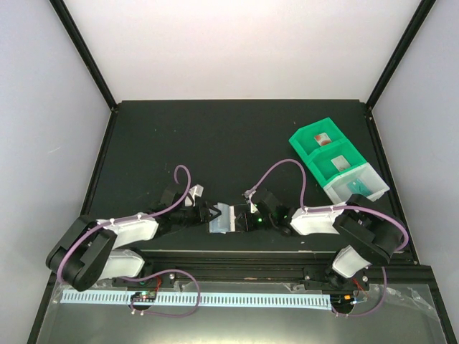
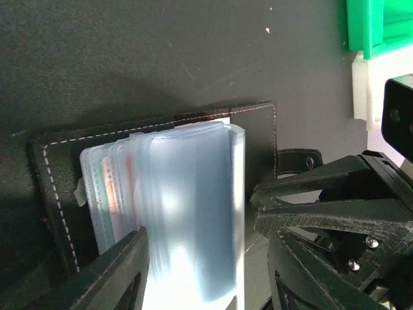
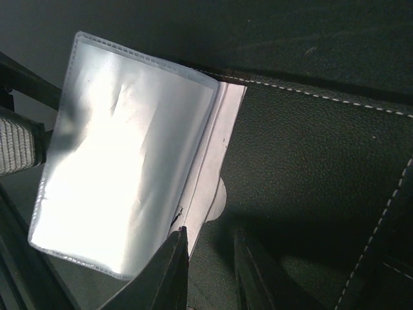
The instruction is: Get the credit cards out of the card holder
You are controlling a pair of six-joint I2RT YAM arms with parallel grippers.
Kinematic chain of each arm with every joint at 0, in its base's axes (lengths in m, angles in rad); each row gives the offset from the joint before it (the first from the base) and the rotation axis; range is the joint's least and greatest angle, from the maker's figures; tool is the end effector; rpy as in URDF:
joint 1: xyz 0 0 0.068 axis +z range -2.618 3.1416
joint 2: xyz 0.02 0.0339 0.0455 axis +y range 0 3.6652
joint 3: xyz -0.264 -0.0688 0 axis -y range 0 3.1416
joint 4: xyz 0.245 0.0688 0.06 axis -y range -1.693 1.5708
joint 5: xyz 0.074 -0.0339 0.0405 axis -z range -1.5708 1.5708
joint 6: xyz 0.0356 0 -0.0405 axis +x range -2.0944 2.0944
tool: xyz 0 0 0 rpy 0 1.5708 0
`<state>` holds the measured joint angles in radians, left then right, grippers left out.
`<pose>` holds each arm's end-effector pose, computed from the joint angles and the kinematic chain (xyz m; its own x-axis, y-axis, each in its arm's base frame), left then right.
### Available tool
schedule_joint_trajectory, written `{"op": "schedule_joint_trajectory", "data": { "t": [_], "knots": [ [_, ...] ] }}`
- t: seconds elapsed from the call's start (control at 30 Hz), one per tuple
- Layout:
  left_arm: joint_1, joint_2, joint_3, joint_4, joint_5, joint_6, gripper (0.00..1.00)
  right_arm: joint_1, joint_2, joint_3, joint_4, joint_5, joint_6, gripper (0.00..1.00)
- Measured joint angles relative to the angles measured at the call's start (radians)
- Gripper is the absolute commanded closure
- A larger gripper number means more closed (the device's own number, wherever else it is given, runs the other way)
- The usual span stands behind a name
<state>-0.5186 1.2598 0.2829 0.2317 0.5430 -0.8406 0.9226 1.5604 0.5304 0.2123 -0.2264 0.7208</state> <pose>0.1670 -0.1165 0.1245 -0.9547 -0.1896 -0.2292 0.0643 0.6209 -0.7813 0.1561 0.2194 0.1190 -0.9048 -0.1294 -0.4057 -0.3625 0.7339 0.5744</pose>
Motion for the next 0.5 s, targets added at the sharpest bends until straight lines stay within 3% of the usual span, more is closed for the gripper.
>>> {"op": "schedule_joint_trajectory", "data": {
  "t": [0.3,0.5],
  "knots": [
    [-0.005,-0.011,0.000,0.016,0.026,-0.013,0.61,0.000,0.000,0.000,0.000,0.001,0.000,0.78],
    [-0.010,-0.019,0.001,0.017,0.030,-0.014,0.55,0.000,0.000,0.000,0.000,0.002,0.000,0.78]
  ]
}}
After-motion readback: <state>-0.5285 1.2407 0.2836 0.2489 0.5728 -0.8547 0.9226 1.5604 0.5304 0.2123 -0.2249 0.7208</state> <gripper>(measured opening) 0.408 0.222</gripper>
